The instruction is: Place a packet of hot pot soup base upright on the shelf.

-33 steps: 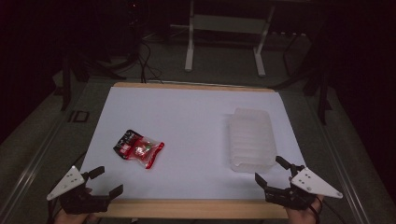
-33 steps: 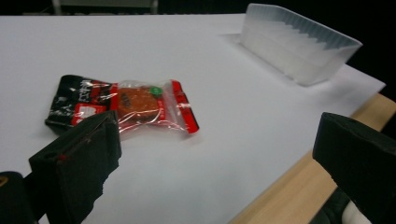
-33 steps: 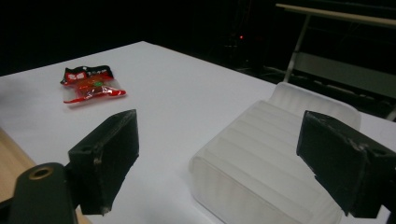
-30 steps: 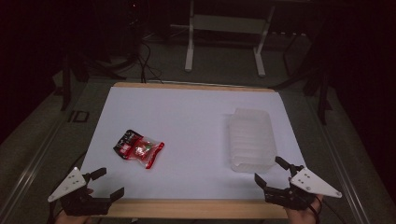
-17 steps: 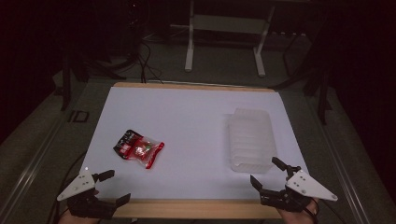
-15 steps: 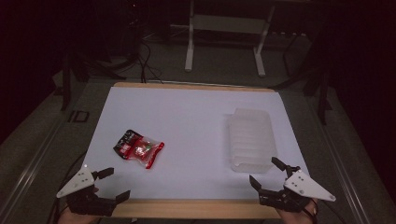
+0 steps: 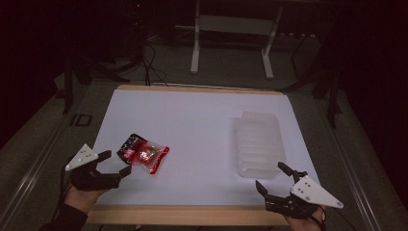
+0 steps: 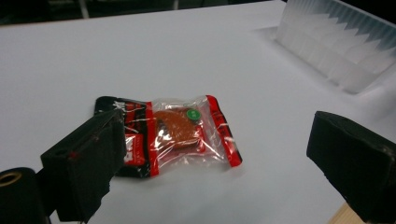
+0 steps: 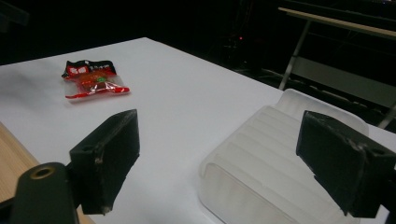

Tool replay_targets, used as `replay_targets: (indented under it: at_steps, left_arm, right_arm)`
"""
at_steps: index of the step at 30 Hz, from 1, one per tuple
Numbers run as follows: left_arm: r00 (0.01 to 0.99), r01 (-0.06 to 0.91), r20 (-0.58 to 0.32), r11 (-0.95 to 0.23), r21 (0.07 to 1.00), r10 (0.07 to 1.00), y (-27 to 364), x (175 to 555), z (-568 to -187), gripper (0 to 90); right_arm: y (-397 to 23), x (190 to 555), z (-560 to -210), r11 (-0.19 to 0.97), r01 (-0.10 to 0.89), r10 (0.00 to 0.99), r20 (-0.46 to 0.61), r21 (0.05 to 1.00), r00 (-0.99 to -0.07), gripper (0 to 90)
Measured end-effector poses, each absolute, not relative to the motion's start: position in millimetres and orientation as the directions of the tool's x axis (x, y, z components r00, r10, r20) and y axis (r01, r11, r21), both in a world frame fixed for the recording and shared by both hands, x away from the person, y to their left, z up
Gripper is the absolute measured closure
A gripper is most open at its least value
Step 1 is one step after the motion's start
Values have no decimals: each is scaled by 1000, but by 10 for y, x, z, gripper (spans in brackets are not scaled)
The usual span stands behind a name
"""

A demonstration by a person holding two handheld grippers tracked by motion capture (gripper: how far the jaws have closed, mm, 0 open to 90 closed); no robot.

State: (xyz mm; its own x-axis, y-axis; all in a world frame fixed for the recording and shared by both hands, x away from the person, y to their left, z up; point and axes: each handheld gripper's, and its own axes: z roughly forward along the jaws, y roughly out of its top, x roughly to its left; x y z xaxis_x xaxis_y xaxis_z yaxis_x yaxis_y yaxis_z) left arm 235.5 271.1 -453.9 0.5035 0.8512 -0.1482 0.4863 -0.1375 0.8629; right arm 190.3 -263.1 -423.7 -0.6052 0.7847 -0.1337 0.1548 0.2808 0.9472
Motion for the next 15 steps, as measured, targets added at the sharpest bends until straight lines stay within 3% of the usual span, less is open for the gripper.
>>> replay_targets:
  at_steps: [12,15]
  left_arm:
    - [374,562,-210,-40,826,903,2937,2803,-4711,262]
    - [338,606,-225,-28,795,914,2959,2904,-4766,273]
  right_arm:
    - [-2591,1899,-4245,304,151,766,-147,941,-626,136]
    - [-2582,1897,-4247,306,153,764,-146,940,-629,141]
